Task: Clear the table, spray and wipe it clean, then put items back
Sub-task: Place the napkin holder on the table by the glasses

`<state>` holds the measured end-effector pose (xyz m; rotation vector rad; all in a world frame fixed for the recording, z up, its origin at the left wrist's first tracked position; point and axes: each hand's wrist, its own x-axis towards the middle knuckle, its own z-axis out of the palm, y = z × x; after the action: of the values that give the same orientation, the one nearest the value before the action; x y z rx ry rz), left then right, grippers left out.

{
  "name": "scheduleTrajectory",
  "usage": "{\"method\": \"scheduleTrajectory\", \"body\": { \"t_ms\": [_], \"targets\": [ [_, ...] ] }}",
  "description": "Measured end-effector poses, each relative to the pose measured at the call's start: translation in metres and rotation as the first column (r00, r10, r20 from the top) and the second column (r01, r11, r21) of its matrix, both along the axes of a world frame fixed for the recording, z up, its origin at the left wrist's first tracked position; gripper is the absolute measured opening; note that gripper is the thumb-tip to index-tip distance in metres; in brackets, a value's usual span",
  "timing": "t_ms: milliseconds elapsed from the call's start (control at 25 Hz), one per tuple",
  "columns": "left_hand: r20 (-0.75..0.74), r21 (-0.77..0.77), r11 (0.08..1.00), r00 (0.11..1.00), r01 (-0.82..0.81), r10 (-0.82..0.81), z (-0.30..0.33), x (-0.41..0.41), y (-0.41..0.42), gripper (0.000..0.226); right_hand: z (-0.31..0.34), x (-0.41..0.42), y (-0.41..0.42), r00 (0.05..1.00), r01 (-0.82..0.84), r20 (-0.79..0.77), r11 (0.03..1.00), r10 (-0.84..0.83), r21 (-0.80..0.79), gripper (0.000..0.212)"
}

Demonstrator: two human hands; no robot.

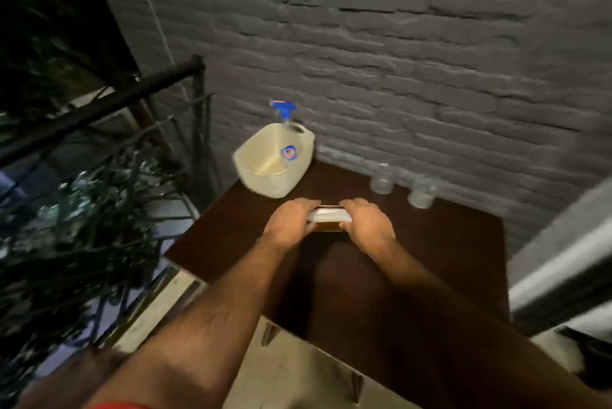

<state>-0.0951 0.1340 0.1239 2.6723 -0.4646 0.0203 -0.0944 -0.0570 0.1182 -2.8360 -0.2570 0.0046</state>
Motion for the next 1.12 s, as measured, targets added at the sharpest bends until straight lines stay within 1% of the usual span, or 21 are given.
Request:
{"method": "scheduleTrajectory", "body": {
  "t_ms": [120, 200, 360, 520, 680, 800, 920, 1120],
  "targets": [
    [0.01, 0.005, 0.992, 0.992, 0.129, -0.129, 0.0, 0.032, -0.08, 0.056, -0.003, 0.0, -0.078, 0.987, 0.162, 0.008, 0.986, -0.163, 0.042, 0.044],
    [0.016, -0.002, 0.979, 0.979, 0.202, -0.202, -0.007, 0.05, -0.125, 0.055, -0.008, 0.001, -0.12, 0.971, 0.238, -0.003, 0.969, -0.239, 0.065, 0.043],
    [-0.001, -0.021, 0.952, 0.952, 0.306, -0.306, -0.028, 0.079, -0.198, 0.055, -0.022, 0.004, -0.188, 0.93, 0.368, -0.056, 0.928, -0.364, 0.061, 0.04],
    [-0.062, -0.025, 0.916, 0.914, 0.401, -0.402, -0.053, 0.11, -0.255, 0.056, -0.044, 0.015, -0.236, 0.886, 0.461, -0.089, 0.886, -0.456, 0.051, 0.041],
    [-0.124, -0.022, 0.894, 0.886, 0.448, -0.447, -0.08, 0.126, -0.299, 0.057, -0.063, 0.02, -0.273, 0.845, 0.521, -0.169, 0.852, -0.508, 0.046, 0.046],
    [-0.162, -0.049, 0.882, 0.868, 0.468, -0.469, -0.097, 0.136, -0.329, 0.054, -0.078, 0.025, -0.3, 0.813, 0.559, -0.209, 0.829, -0.544, 0.017, 0.047],
    [-0.173, -0.059, 0.889, 0.873, 0.454, -0.457, -0.111, 0.15, -0.359, 0.053, -0.093, 0.042, -0.331, 0.81, 0.558, -0.216, 0.83, -0.546, -0.006, 0.046],
    [-0.22, -0.061, 0.918, 0.892, 0.393, -0.396, -0.133, 0.184, -0.41, 0.053, -0.119, 0.083, -0.383, 0.815, 0.542, -0.244, 0.84, -0.525, 0.002, 0.047]
  ]
}}
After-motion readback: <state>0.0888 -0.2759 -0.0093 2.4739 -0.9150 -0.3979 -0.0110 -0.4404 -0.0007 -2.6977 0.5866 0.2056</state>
